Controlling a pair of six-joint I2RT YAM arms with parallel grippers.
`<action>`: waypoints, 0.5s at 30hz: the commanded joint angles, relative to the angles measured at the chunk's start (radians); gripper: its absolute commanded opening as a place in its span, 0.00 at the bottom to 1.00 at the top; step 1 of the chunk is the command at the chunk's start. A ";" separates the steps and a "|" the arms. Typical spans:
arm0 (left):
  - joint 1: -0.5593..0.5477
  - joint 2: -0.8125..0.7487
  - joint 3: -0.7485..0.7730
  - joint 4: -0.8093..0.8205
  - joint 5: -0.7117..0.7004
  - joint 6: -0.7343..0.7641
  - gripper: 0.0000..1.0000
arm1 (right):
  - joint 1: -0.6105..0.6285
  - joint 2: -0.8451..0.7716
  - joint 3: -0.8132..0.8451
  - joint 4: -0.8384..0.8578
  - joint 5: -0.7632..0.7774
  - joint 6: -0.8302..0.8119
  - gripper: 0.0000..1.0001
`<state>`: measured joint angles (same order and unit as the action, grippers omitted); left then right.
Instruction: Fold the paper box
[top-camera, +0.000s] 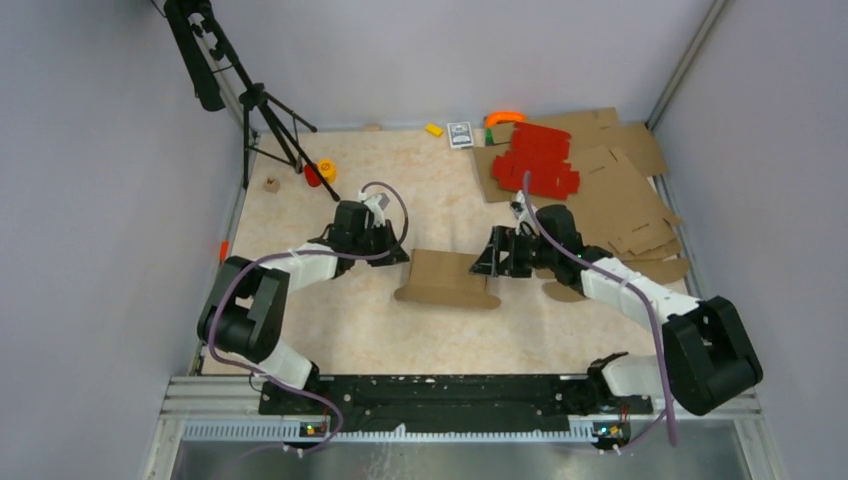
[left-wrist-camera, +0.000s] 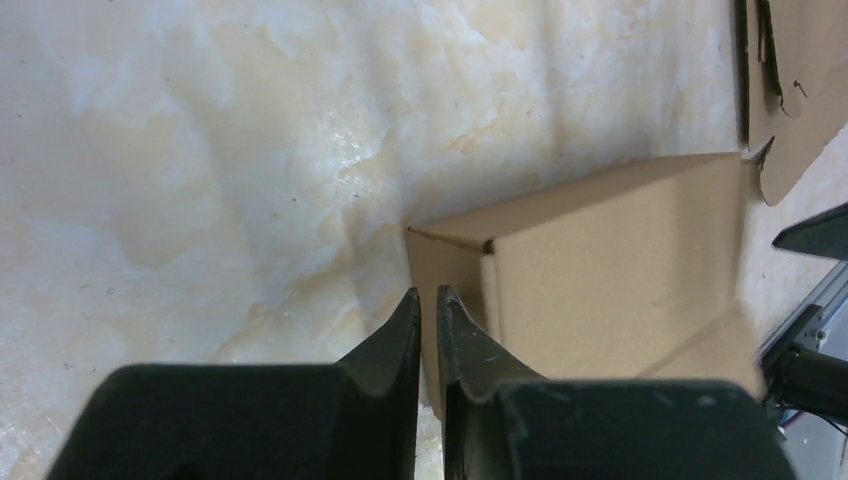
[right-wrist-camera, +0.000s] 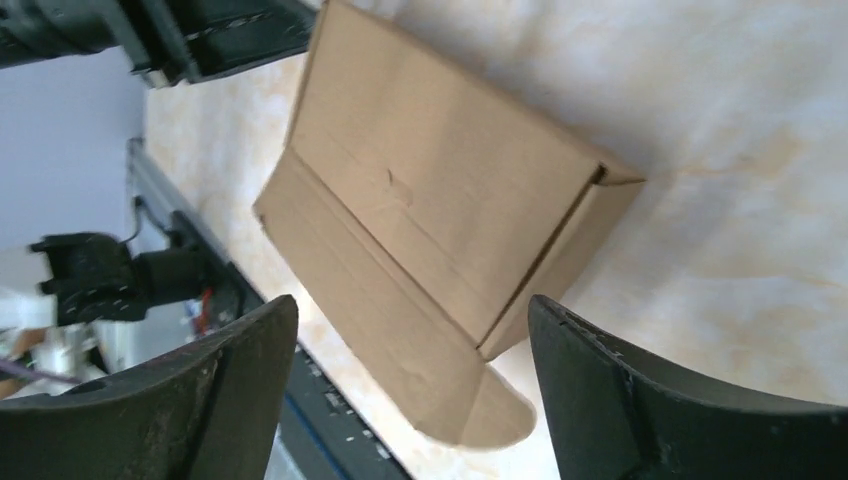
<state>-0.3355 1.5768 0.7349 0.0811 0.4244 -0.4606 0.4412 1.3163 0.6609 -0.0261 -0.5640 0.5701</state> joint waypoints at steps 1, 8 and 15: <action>0.016 -0.077 0.005 -0.024 -0.045 0.027 0.14 | 0.001 -0.064 0.082 -0.165 0.201 -0.137 0.88; 0.018 -0.273 -0.160 -0.108 -0.109 -0.052 0.21 | 0.001 0.102 0.266 -0.144 0.279 -0.242 0.88; -0.114 -0.439 -0.329 -0.143 -0.115 -0.166 0.12 | 0.001 0.414 0.457 -0.096 0.022 -0.350 0.78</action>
<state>-0.3691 1.2152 0.4702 -0.0330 0.3267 -0.5400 0.4423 1.5993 1.0237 -0.1535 -0.4068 0.3153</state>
